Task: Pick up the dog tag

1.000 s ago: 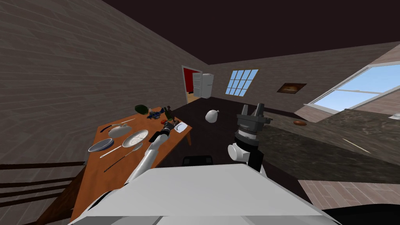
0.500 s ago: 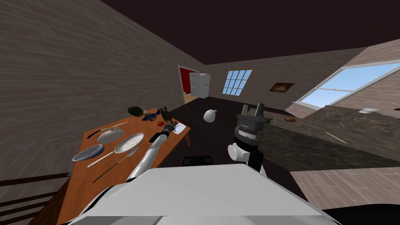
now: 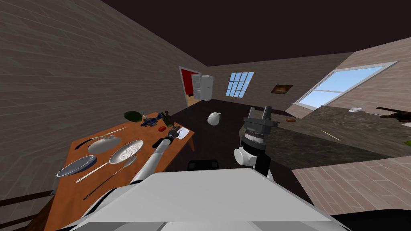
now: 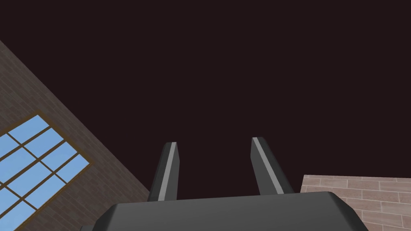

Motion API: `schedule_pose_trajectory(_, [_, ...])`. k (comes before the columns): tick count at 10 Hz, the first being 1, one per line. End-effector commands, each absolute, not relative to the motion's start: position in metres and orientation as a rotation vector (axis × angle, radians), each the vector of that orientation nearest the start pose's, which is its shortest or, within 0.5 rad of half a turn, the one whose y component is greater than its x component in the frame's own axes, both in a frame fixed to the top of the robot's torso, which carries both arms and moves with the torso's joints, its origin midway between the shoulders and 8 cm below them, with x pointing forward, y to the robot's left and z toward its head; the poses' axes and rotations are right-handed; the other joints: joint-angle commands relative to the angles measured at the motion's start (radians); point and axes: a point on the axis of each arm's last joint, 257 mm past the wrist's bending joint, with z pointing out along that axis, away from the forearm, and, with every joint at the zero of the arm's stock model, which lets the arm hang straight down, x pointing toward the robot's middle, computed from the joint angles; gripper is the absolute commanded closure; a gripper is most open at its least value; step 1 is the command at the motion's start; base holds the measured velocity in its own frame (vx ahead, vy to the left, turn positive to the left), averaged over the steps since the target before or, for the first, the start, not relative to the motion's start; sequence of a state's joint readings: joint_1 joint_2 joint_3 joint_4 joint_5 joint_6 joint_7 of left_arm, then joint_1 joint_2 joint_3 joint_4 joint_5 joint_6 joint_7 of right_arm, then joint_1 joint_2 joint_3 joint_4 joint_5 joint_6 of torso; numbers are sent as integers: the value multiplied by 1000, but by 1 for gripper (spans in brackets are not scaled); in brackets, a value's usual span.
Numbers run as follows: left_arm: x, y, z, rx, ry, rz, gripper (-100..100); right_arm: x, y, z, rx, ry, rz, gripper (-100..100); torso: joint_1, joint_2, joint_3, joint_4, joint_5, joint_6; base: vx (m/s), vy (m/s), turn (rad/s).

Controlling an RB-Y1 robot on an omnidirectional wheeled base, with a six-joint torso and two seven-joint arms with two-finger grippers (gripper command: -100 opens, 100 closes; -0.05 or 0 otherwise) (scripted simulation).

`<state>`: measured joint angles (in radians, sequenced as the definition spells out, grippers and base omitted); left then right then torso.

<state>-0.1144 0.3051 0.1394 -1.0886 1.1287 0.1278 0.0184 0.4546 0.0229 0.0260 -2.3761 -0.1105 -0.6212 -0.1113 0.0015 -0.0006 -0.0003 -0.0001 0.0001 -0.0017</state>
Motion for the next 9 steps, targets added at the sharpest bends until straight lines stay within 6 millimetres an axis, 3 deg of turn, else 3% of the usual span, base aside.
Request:
schedule_pose_trajectory(1, [516,406,-400,-2280,605,-1377,-100,298,-278,98,560,313,1567,0,0,0,0,0,0,0,19,22,-95])
schedule_pose_trajectory(2, [516,406,-400,-2280,605,-1377,-100,298,-278,98,560,313,1567,0,0,0,0,0,0,0,16,18,-64])
schedule_pose_trajectory(3, [510,411,-413,-2331,577,-1356,-100,298,-278,98,560,313,1567,0,0,0,0,0,0,0,19,17,-117])
schedule_pose_trajectory(5, [510,411,-413,-2331,577,-1356,-100,298,-278,98,560,313,1567,0,0,0,0,0,0,0,11,13,-17])
schedule_pose_trajectory(7, [496,423,-437,-2420,521,-1313,-100,298,-278,98,560,313,1567,0,0,0,0,0,0,0,18,26,-125])
schedule_pose_trajectory(9, [488,427,-447,-2458,494,-1292,-100,298,-278,98,560,313,1567,0,1,0,0,0,0,0,19,23,-42])
